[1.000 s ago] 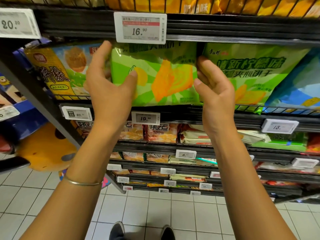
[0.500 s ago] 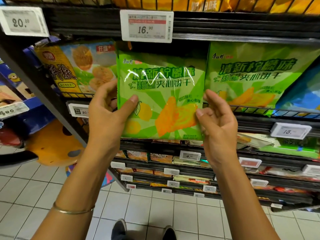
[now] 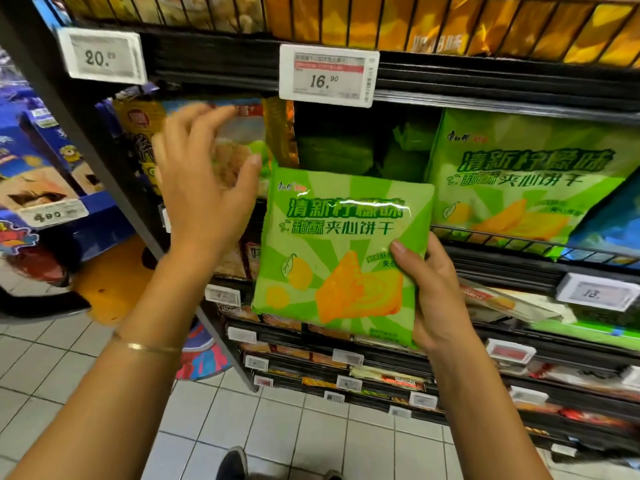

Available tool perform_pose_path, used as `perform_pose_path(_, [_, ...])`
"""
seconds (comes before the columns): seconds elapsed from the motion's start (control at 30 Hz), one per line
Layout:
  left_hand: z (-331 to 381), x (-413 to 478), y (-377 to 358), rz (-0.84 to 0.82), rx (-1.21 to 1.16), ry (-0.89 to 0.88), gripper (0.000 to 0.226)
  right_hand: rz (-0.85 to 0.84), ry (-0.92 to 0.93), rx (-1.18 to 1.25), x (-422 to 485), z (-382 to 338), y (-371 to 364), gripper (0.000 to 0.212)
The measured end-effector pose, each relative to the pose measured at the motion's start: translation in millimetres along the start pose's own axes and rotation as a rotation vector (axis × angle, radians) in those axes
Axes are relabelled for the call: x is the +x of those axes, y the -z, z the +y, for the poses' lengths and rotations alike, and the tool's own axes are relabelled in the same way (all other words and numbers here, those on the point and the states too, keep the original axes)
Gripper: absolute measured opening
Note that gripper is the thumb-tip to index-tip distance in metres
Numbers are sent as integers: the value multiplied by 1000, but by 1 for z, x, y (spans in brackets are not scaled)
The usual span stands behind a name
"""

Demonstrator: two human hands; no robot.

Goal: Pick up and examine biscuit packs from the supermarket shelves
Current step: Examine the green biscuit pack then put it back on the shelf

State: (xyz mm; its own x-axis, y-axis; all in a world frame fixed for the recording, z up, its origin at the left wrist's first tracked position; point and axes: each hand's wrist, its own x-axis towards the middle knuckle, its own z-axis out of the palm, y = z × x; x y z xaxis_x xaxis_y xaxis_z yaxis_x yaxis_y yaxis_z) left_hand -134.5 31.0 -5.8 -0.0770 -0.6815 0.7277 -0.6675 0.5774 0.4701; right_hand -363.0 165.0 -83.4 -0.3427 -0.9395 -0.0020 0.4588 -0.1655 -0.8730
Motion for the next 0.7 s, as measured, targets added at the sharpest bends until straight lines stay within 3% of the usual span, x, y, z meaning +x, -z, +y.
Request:
perform_pose_path(0.1, [-3, 34, -4, -170, 309, -9, 70, 12, -30, 28, -3, 1, 7, 53])
perform_pose_path(0.17, [-4, 41, -11, -229, 371, -1, 67, 30, -39, 44, -3, 1, 10, 51])
perform_pose_path(0.27, [-10, 37, -18, -176, 349, -62, 55, 56, -34, 37, -1, 0, 10, 48])
perform_pose_path(0.4, [-26, 25, -21, -146, 325, -148, 59, 62, -9, 37, 0, -1, 9, 25])
perform_pose_path(0.7, [-31, 23, -33, -149, 316, -138, 62, 95, -18, 74, 4, 4, 4, 24])
